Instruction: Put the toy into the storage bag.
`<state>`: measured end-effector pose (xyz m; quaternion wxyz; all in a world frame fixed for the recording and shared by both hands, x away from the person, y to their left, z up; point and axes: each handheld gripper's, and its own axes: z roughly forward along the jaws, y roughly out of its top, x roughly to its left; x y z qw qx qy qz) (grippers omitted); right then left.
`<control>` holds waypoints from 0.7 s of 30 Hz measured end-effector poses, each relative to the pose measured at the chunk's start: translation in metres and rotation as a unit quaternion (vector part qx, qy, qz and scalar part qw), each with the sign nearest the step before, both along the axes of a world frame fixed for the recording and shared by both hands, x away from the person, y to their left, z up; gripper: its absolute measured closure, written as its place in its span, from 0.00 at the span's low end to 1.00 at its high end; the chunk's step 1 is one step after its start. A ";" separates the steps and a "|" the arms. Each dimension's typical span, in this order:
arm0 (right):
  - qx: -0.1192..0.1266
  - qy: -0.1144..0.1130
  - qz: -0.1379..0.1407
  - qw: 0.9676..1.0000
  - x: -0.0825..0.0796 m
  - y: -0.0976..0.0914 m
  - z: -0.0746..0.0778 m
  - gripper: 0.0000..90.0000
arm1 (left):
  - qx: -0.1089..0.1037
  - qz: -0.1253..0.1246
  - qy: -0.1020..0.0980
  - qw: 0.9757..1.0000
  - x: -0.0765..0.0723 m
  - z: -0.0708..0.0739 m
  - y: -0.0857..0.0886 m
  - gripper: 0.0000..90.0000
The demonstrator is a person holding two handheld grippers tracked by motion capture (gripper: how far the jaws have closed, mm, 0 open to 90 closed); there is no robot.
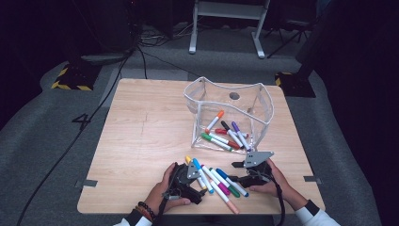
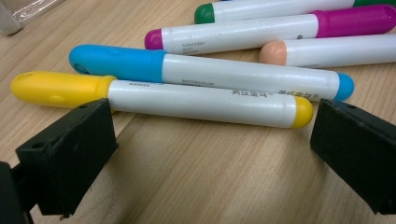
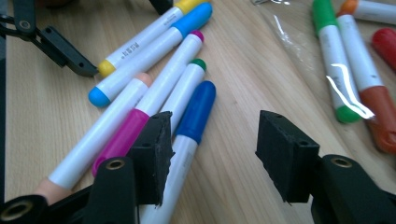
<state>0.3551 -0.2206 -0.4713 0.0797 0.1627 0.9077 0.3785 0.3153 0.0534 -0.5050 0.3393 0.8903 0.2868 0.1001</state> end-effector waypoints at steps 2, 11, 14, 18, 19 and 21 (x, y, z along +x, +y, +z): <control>-0.009 0.002 0.000 1.000 0.002 0.006 -0.004 0.51 | 0.000 0.000 0.000 1.000 0.000 0.000 0.000 0.00; -0.032 0.017 -0.018 0.999 0.014 0.008 -0.018 0.63 | 0.000 0.000 0.000 1.000 0.000 0.000 0.000 0.01; -0.029 0.019 -0.027 0.999 0.019 -0.001 -0.018 0.77 | 0.000 0.000 0.000 1.000 0.000 0.000 0.000 0.01; -0.028 0.016 -0.040 0.999 0.022 -0.011 -0.018 0.83 | 0.000 0.000 0.000 1.000 0.000 0.000 0.000 0.01; -0.028 0.017 -0.042 0.999 0.022 -0.014 -0.018 0.83 | 0.000 0.000 0.000 1.000 0.000 0.000 0.000 0.01; -0.026 0.016 -0.039 0.999 0.022 -0.018 -0.018 0.83 | 0.000 0.000 0.000 1.000 0.000 0.000 0.000 0.01</control>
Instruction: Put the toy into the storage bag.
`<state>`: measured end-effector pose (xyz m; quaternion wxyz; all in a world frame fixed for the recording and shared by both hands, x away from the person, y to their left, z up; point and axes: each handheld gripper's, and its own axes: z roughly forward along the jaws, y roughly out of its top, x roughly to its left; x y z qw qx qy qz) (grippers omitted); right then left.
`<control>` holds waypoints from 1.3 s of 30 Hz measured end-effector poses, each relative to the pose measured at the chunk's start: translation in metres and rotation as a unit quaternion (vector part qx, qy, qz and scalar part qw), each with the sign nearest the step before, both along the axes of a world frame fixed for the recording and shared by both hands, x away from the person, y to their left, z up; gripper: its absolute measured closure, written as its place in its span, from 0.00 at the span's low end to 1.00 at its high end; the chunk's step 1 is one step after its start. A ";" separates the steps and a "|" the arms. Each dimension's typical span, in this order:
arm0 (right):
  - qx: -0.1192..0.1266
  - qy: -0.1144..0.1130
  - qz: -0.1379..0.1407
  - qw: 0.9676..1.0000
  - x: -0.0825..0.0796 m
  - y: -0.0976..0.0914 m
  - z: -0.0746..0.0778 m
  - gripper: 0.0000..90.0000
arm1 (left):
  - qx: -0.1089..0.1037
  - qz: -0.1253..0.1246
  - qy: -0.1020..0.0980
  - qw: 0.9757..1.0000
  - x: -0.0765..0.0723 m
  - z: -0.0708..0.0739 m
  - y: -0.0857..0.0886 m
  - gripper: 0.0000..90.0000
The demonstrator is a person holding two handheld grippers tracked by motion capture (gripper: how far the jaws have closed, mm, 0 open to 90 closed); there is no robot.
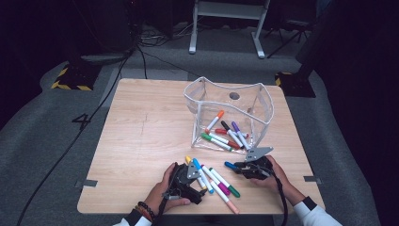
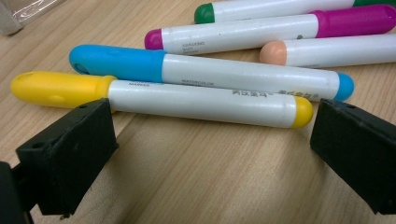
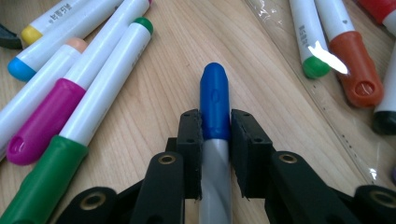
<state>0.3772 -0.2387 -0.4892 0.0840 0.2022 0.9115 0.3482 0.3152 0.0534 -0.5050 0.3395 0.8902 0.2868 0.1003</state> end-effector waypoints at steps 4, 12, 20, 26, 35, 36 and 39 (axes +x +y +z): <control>0.023 0.000 0.006 1.000 -0.004 -0.010 0.009 0.83 | 0.000 0.000 0.000 1.000 0.000 0.000 0.000 0.01; 0.088 -0.040 0.009 0.995 -0.014 -0.033 0.061 0.83 | 0.000 0.001 0.000 1.000 0.000 0.000 0.000 0.01; 0.123 -0.107 0.013 0.986 -0.028 -0.050 0.135 0.83 | 0.000 0.001 0.000 1.000 0.000 0.000 0.000 0.01; 0.129 -0.154 0.013 0.980 -0.027 -0.052 0.195 0.83 | 0.000 0.000 0.000 1.000 0.000 0.000 0.000 0.00; 0.115 -0.189 -0.015 0.975 0.008 -0.042 0.247 0.83 | 0.000 0.000 0.000 1.000 0.000 0.000 0.000 0.01; 0.113 -0.186 -0.018 0.976 0.014 -0.039 0.249 0.83 | 0.000 0.000 0.000 1.000 0.000 0.000 0.000 0.01; 0.106 -0.183 -0.025 0.977 0.033 -0.031 0.250 0.83 | 0.000 0.000 0.000 1.000 0.000 0.000 0.000 0.01</control>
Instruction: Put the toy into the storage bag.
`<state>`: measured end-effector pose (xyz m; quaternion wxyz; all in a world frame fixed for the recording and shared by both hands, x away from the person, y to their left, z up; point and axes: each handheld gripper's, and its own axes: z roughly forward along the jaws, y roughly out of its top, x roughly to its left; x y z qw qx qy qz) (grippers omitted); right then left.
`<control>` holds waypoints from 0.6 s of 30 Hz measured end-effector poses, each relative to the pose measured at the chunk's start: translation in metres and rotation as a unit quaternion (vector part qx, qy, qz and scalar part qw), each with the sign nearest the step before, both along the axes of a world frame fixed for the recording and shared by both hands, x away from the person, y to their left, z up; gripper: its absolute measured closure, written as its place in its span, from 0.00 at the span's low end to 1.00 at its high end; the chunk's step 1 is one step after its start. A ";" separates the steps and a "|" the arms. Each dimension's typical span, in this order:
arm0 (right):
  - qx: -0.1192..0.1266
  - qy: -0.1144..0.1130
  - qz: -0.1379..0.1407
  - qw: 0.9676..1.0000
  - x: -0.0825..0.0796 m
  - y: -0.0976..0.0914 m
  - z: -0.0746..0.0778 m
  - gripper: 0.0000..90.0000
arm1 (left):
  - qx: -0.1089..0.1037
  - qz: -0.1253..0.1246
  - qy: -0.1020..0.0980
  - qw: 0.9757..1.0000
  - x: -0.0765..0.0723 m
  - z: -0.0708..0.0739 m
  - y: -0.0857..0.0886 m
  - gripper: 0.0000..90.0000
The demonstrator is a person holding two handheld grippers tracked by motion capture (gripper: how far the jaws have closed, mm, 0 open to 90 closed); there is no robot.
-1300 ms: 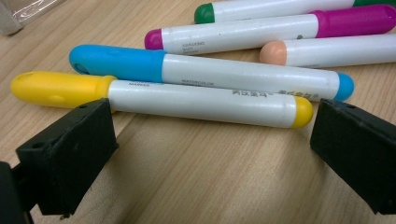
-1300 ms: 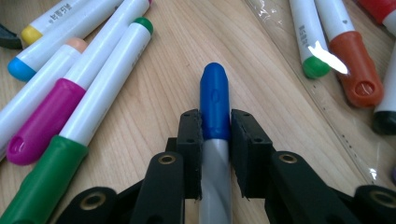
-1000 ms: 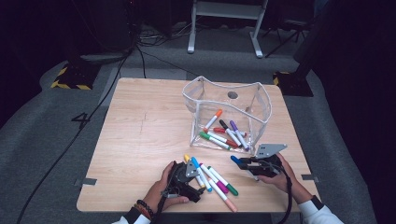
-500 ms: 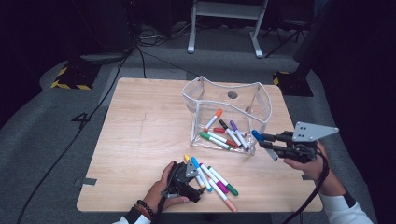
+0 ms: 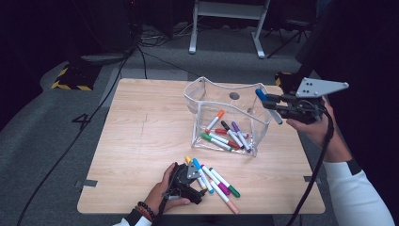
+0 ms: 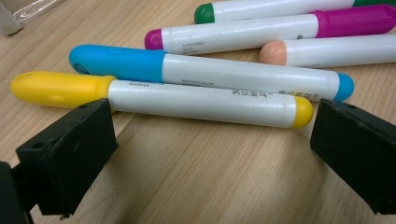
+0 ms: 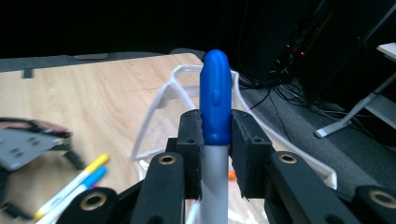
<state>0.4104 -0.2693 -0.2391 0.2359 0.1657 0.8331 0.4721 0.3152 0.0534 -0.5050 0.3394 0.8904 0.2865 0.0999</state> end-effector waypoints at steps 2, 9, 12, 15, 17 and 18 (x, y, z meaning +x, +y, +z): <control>-0.003 0.005 -0.005 1.000 0.013 0.006 -0.002 0.83 | 0.000 0.000 0.000 1.000 0.000 0.000 0.000 0.01; -0.011 0.027 -0.020 0.999 0.049 0.022 -0.017 0.83 | 0.001 0.000 0.000 1.000 0.000 0.000 0.000 0.01; -0.029 0.041 -0.028 0.998 0.061 0.030 -0.028 0.83 | 0.001 0.000 0.000 1.000 0.000 0.000 0.000 0.01; -0.054 0.059 -0.034 0.996 0.071 0.039 -0.041 0.83 | -0.001 0.001 0.000 1.000 0.000 0.000 0.000 0.01; -0.066 0.071 -0.038 0.995 0.077 0.043 -0.048 0.83 | 0.001 0.000 0.000 1.000 0.000 0.000 0.000 0.01; -0.073 0.081 -0.039 0.993 0.079 0.044 -0.052 0.83 | 0.001 0.000 0.000 1.000 0.000 0.000 0.000 0.01</control>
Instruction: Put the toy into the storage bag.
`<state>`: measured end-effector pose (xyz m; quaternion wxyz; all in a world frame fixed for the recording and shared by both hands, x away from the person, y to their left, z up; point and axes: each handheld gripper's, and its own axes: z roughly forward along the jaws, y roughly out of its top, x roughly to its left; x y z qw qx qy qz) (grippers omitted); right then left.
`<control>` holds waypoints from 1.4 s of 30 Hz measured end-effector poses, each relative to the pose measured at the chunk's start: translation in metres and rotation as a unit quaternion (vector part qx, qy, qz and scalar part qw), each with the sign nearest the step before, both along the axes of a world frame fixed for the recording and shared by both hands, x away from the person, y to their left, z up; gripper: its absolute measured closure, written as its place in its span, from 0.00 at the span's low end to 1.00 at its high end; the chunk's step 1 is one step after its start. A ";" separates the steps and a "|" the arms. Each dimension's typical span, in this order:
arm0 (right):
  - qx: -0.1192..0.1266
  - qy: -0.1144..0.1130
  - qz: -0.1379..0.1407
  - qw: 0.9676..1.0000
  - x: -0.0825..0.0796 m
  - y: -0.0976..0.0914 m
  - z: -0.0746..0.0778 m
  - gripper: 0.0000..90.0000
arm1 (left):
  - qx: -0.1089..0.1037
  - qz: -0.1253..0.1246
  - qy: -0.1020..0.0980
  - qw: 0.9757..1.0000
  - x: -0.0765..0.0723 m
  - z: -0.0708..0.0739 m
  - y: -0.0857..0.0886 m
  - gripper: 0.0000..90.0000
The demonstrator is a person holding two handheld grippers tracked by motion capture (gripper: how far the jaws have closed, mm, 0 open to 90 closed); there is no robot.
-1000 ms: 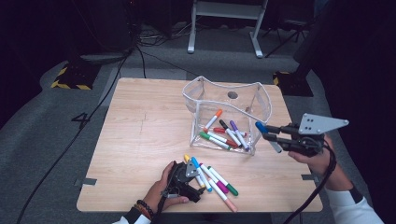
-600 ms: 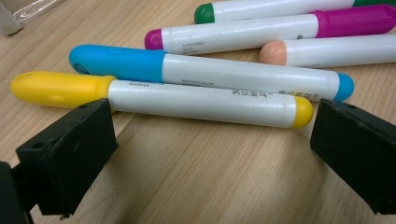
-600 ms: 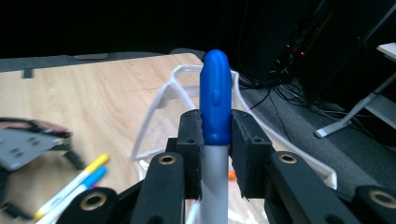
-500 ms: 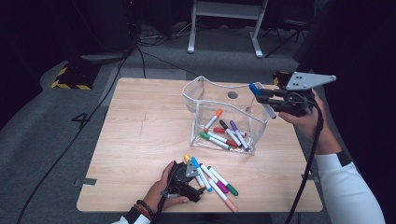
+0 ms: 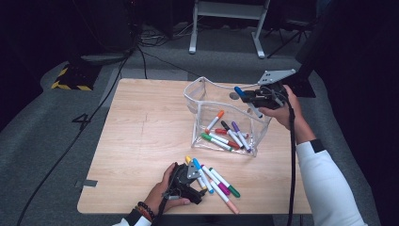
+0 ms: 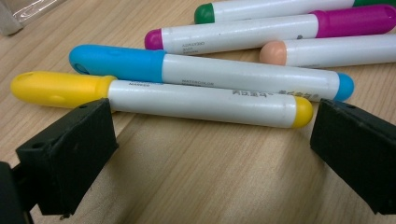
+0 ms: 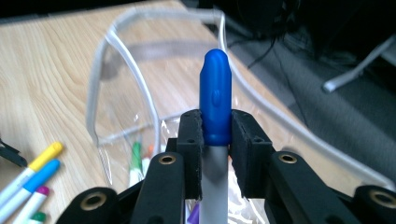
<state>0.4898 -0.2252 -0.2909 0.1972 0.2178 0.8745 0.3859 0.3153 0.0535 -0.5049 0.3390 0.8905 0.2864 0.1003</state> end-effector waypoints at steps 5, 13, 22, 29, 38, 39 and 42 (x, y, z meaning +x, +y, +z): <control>-0.044 0.044 0.005 0.998 0.008 0.005 -0.013 0.83 | 0.000 0.000 0.000 1.000 0.000 0.000 0.000 0.01; -0.086 0.095 0.033 0.991 0.007 0.011 -0.026 0.83 | -0.001 0.000 0.000 1.000 0.000 0.000 0.000 0.01; -0.109 0.109 0.073 0.985 -0.006 0.024 -0.026 0.83 | -0.001 0.000 0.000 1.000 0.000 0.000 0.000 0.01; -0.119 0.109 0.099 0.982 -0.012 0.030 -0.026 0.81 | -0.001 0.000 0.000 1.000 0.000 0.000 0.000 0.01; -0.102 0.067 0.039 0.992 -0.012 0.020 -0.020 0.60 | -0.001 0.001 0.000 1.000 0.000 0.000 0.000 0.01; -0.095 0.060 0.032 0.993 -0.012 0.017 -0.017 0.59 | 0.000 0.000 0.000 1.000 0.000 0.000 0.000 0.01; -0.075 0.040 0.012 0.996 -0.018 0.008 -0.007 0.54 | 0.000 0.000 0.000 1.000 0.000 0.000 0.000 0.01</control>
